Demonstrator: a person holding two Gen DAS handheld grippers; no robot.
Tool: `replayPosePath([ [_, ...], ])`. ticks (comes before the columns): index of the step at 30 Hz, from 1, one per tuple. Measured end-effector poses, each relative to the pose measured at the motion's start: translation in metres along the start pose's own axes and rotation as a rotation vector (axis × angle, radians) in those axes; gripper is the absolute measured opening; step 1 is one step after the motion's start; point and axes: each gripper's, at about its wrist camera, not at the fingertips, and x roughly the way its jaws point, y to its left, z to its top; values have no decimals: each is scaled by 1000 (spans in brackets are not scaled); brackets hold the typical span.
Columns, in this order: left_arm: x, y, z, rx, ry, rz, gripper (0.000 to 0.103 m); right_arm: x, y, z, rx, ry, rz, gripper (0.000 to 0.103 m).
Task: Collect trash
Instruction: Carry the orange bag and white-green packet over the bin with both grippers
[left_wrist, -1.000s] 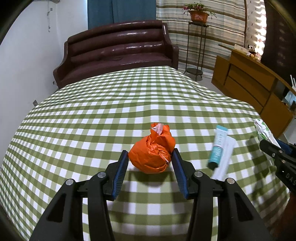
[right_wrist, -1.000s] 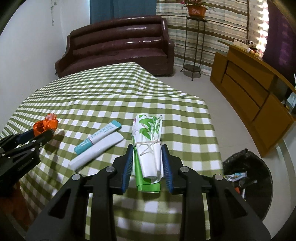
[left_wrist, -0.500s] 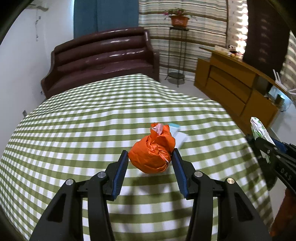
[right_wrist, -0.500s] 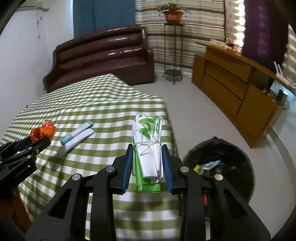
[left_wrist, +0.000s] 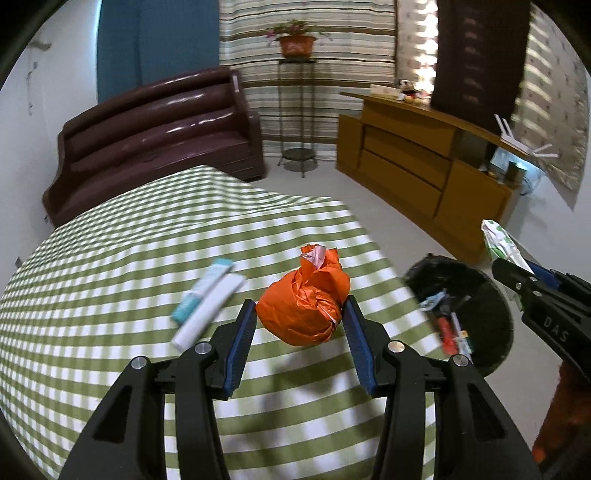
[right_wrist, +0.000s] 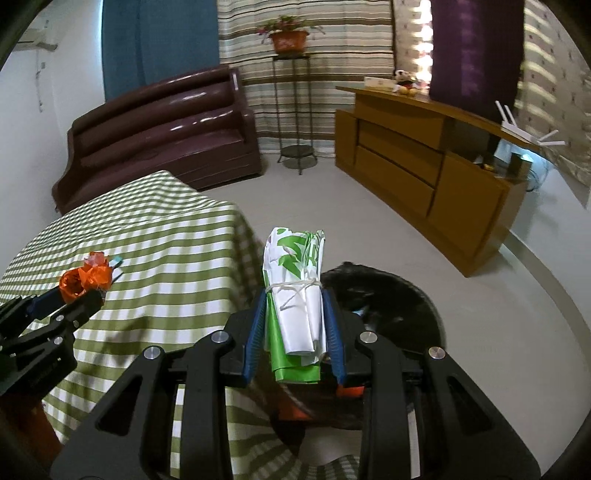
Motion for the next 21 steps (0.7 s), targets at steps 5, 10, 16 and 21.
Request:
replayPosePath([
  [5, 7, -32, 5, 37, -10, -38, 48, -2, -24, 0, 36, -11, -32, 30],
  [10, 16, -59, 11, 69, -13, -66, 48, -1, -45, -2, 64, -15, -63, 30],
  [16, 27, -84, 14, 104, -10, -88, 48, 2, -62, -3, 88, -18, -90, 30],
  [21, 34, -99, 17, 123, -9, -98, 48, 3, -69, -6, 101, -20, -98, 30],
])
